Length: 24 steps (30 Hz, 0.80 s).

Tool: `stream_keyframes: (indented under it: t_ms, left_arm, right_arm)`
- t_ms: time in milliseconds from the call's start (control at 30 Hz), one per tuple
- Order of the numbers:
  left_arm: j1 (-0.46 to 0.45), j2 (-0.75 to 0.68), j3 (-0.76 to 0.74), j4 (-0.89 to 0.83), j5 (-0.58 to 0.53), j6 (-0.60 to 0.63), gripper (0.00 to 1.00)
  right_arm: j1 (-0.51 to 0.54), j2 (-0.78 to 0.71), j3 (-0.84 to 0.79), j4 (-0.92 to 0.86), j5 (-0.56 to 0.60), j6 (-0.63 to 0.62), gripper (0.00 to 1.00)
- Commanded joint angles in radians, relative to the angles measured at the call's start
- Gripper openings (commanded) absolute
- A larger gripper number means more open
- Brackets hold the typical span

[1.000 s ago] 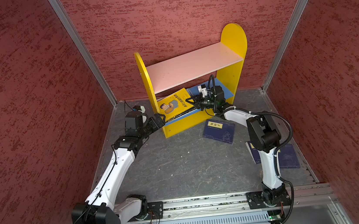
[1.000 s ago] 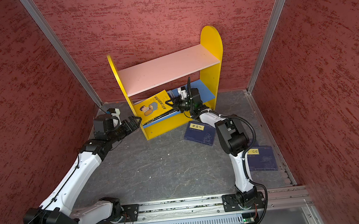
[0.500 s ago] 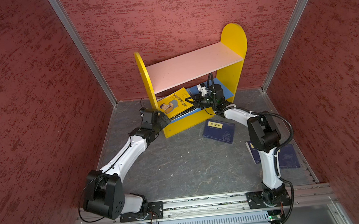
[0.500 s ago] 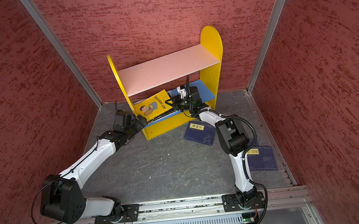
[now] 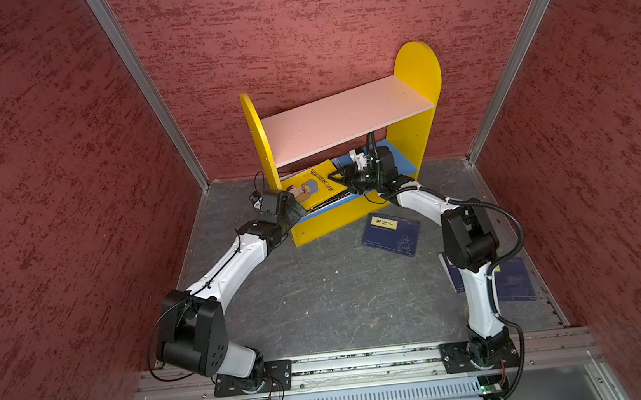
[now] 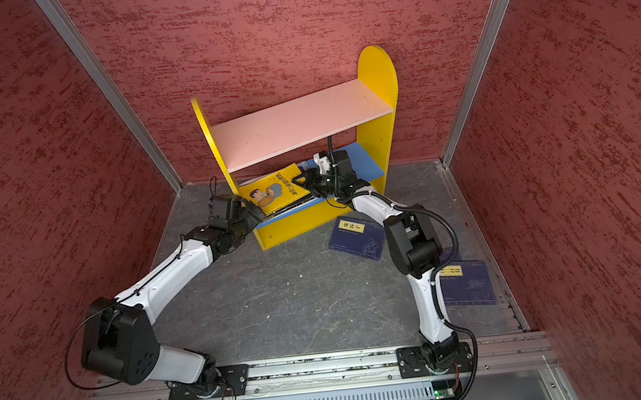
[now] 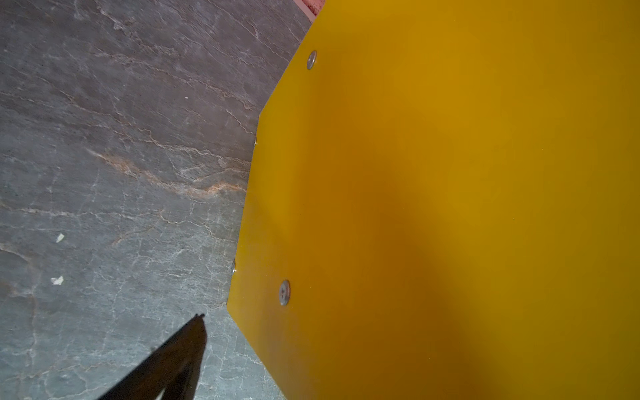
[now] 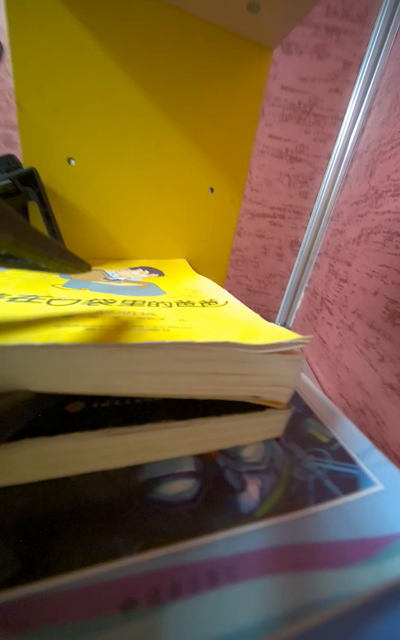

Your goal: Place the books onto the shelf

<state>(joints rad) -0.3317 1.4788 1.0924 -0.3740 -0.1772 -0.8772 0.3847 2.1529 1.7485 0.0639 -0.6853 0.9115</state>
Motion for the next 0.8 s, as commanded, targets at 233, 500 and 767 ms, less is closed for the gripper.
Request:
stream_keyframes:
  t_ms: [233,500,767]
  left_arm:
    - [0.001,0.029,-0.017,-0.117,-0.028,-0.022,0.99]
    - [0.004,0.027,-0.017,-0.109,-0.012,-0.023,0.99]
    - [0.009,0.016,-0.014,-0.095,0.002,-0.015,0.99]
  right_arm:
    - [0.003,-0.010,0.217,-0.399,0.283,-0.258,0.54]
    - [0.005,0.002,0.241,-0.429,0.285,-0.287,0.40]
    - [0.024,0.019,0.240,-0.439,0.226,-0.304,0.31]
